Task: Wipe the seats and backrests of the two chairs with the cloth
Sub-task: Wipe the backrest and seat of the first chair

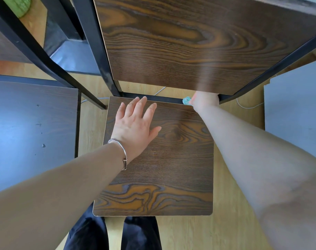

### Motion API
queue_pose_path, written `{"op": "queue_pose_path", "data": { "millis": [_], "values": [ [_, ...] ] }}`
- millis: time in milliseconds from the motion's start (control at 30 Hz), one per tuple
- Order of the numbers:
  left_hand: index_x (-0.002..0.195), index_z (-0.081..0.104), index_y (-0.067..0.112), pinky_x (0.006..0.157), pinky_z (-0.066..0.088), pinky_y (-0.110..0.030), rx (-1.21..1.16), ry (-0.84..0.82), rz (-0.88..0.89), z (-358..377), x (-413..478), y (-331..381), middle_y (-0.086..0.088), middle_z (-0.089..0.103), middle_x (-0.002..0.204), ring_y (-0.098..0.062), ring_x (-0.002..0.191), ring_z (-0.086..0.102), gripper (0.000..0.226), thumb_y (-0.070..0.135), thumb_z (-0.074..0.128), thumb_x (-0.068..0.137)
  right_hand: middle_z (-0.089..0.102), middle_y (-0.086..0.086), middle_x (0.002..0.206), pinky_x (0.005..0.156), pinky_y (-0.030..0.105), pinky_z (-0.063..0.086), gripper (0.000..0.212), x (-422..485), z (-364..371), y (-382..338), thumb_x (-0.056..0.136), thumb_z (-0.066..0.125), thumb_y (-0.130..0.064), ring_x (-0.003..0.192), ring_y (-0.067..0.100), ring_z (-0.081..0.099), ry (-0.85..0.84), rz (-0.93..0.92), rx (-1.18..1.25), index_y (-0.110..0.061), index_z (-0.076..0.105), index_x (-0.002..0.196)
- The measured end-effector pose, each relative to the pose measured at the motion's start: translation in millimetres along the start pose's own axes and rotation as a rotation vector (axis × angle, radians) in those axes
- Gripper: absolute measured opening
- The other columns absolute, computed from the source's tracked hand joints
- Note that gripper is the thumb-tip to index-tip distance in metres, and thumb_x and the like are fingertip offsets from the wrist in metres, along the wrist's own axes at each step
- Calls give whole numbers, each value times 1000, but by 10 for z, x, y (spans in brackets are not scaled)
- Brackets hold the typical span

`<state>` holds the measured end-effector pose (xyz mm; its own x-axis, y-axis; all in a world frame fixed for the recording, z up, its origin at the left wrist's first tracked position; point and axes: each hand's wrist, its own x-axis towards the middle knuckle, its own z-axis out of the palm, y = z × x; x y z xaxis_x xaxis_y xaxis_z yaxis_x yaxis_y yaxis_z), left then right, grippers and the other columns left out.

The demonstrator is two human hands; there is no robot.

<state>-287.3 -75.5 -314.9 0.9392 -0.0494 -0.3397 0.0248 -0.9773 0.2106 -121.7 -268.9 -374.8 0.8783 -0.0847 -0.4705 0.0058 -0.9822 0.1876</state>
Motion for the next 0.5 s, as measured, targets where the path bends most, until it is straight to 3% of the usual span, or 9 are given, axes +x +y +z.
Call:
{"op": "queue_pose_path", "data": {
  "millis": [67,233,333,500],
  "values": [
    [153,14,26,120,10,-49,-1,-6,-12,20,-18,-74,-7,13,161,-26,148,8,68,59,29,96,66,14,103,62,30,42,31,-29,15,1,92,67,-33,93,32,64,13,-2,3,-5,66,106],
    [153,13,26,121,10,-48,-11,-30,-32,75,-113,-231,-7,12,161,-26,149,7,68,60,27,96,68,13,97,73,32,58,33,-140,70,-92,95,61,-34,88,28,65,52,9,71,-5,70,107],
    [153,11,26,120,10,-48,-12,-37,-37,80,-172,-316,-7,11,161,-26,149,6,68,60,26,95,68,6,91,72,29,55,27,-212,99,-368,95,60,-33,86,23,64,38,-41,258,-12,75,103],
    [153,9,25,120,10,-49,-18,-40,-79,49,-311,-520,-7,10,161,-27,149,6,69,60,25,96,70,1,98,70,23,42,24,-415,43,-1165,95,61,-35,84,16,59,-46,-242,457,-20,76,106]
  ]
}}
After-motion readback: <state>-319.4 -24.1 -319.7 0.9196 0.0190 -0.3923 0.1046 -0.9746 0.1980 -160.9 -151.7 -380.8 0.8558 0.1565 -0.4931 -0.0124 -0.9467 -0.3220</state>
